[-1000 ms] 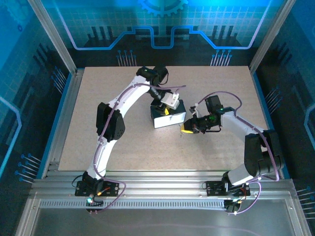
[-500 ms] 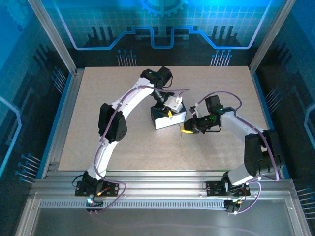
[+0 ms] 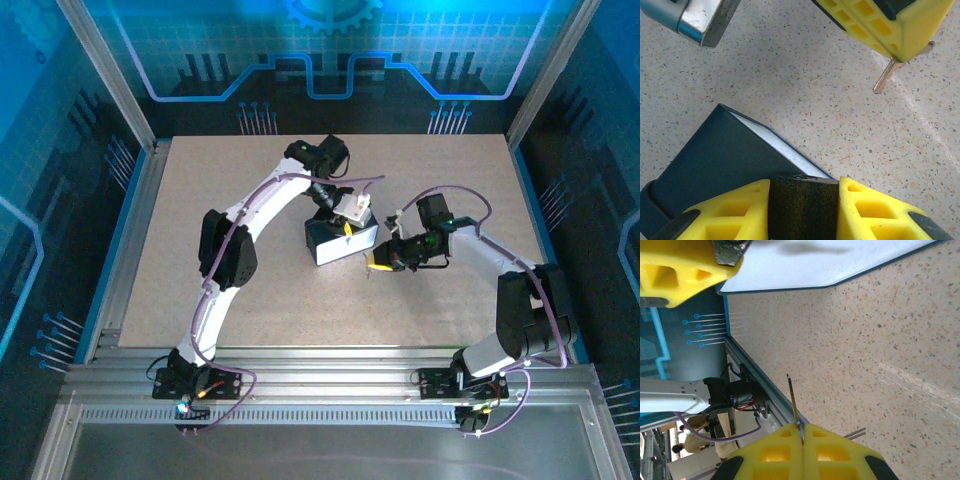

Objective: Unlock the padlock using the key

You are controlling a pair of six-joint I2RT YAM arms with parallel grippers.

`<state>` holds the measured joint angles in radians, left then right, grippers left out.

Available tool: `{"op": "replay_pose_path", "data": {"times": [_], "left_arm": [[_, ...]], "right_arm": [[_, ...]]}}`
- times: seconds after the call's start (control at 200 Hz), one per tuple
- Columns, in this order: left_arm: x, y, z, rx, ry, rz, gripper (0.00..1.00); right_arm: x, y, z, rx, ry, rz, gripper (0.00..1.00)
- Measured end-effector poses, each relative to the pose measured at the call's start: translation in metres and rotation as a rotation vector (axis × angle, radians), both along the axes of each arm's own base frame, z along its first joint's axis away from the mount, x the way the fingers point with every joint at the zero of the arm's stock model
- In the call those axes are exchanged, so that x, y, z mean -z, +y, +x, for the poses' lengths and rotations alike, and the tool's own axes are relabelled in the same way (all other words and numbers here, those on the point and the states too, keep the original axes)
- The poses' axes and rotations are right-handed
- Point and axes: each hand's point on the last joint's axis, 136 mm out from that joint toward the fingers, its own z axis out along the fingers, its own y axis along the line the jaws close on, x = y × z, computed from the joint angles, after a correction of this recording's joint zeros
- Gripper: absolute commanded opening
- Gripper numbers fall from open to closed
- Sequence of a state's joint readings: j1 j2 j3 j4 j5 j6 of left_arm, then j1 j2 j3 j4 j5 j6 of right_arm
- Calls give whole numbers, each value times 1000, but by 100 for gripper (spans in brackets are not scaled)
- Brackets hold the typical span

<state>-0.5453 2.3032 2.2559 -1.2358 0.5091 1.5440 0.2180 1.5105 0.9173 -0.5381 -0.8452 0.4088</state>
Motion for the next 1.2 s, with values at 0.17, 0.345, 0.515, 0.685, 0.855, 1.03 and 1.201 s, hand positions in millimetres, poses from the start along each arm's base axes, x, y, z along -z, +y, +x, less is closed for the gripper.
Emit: {"op": "replay_pose_path", "data": {"times": [0.17, 0.345, 0.515, 0.685, 0.855, 1.03, 1.201], "left_arm": [[-1, 5, -14, -17, 20, -19, 18], [-3, 13, -31, -36, 41, -33, 18], [-12, 9, -33, -47, 24, -86, 17], [-17, 7, -34, -61, 14, -112, 29], [-8, 10, -37, -84, 49, -96, 46], [-9, 11, -37, -101, 53, -104, 57], [-17, 14, -34, -107, 42, -112, 62]], "right_arm": [[-21, 9, 20, -33, -60, 48, 0], [-35, 16, 28, -75, -80, 108, 0], [-34, 18, 20, -89, -37, 140, 0], [-26, 20, 7, -101, 18, 157, 0], [-20, 18, 2, -95, 49, 150, 0], [-18, 18, 2, -94, 47, 146, 0], [-11, 16, -2, -88, 66, 134, 0]]}}
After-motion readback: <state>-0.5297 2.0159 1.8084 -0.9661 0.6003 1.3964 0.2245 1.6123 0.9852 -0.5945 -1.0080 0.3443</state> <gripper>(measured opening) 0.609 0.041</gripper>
